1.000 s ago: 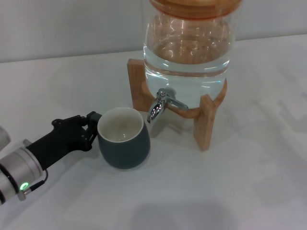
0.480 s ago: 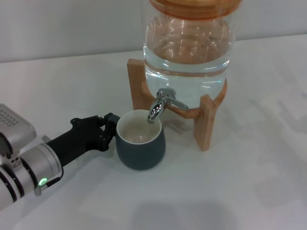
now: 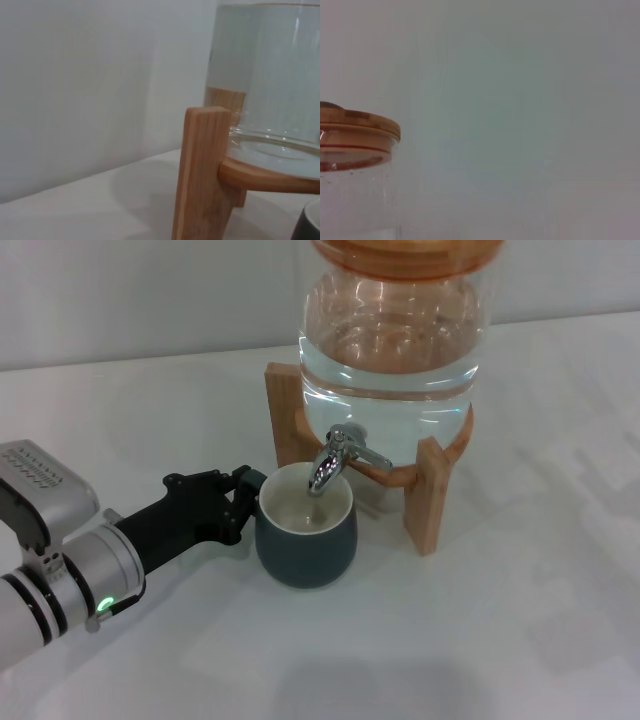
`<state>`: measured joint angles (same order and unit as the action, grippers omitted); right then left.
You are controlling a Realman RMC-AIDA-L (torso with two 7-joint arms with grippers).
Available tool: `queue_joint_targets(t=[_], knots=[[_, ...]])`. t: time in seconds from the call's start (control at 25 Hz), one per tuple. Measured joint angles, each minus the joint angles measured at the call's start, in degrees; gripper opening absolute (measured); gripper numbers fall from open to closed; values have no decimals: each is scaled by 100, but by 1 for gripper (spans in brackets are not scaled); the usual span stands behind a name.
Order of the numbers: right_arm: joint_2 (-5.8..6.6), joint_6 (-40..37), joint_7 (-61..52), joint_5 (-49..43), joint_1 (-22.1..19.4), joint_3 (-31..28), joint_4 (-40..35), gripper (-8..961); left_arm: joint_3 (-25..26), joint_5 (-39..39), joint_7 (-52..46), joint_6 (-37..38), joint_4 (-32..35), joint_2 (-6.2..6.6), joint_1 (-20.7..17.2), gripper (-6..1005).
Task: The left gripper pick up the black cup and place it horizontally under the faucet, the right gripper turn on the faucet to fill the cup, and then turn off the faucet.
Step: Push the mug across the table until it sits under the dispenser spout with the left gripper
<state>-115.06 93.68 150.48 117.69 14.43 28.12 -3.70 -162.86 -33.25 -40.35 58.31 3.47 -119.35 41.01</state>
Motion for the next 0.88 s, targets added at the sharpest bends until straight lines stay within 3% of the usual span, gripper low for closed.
queue_joint_targets(t=[0.64, 0.88], knots=[[-8, 17, -1, -1, 3, 0, 22, 785, 1, 363, 7, -425, 154, -10, 97, 122], [-8, 19, -1, -1, -10, 0, 27, 785, 33, 360, 36, -372, 162, -5, 100, 175]])
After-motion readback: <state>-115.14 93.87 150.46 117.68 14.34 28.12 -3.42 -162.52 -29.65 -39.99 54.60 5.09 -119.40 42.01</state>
